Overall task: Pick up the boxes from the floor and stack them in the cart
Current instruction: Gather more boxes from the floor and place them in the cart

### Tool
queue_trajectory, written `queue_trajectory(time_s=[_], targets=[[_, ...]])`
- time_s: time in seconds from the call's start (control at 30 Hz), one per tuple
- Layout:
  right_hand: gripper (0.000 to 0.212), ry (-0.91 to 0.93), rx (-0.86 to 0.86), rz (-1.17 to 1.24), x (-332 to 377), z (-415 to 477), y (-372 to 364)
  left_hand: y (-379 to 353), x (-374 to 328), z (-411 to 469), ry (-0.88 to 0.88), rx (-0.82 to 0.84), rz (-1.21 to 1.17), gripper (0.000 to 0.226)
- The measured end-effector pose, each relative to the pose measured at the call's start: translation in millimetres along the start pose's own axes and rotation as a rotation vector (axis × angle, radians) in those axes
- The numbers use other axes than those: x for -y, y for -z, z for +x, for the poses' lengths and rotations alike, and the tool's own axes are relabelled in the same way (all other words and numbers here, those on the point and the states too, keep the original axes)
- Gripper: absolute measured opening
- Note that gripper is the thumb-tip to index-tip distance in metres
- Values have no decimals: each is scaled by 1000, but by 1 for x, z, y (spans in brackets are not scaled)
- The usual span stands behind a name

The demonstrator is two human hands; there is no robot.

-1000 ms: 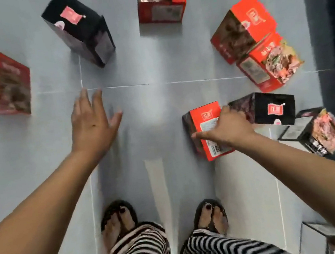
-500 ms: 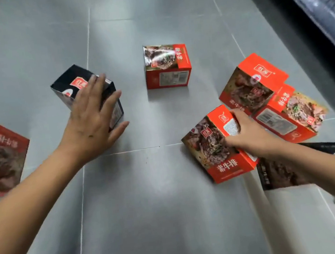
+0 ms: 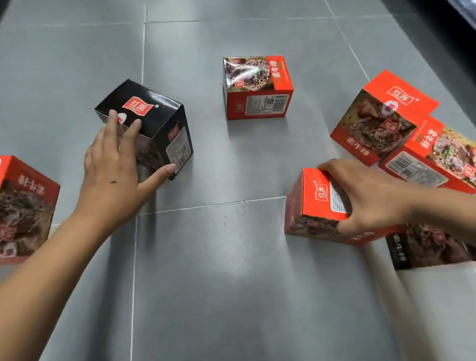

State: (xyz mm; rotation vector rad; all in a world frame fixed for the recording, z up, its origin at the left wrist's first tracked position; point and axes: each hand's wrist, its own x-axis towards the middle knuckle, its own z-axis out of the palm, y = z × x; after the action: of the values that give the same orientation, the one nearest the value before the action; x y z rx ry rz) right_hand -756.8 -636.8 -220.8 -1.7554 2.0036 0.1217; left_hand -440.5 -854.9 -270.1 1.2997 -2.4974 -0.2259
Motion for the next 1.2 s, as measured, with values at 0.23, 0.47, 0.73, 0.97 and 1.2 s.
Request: queue_trajectory(time_s=[0.23, 0.47, 0.73, 0.97, 1.2], targets=[[89, 32, -168, -127, 6, 2, -15, 22, 10, 37, -151, 18, 51, 125], [89, 1, -177, -116, 2, 5, -21, -27, 0, 36, 337, -60, -584, 155], [92, -11, -196, -102, 0, 7, -21, -50, 4, 38, 482, -159, -725, 143], [90, -37, -169, -36, 13, 21, -17, -46, 5, 36, 427, -174, -662, 135], [90, -76, -212, 2, 26, 37, -16, -32, -3, 24, 482, -176, -657, 128]])
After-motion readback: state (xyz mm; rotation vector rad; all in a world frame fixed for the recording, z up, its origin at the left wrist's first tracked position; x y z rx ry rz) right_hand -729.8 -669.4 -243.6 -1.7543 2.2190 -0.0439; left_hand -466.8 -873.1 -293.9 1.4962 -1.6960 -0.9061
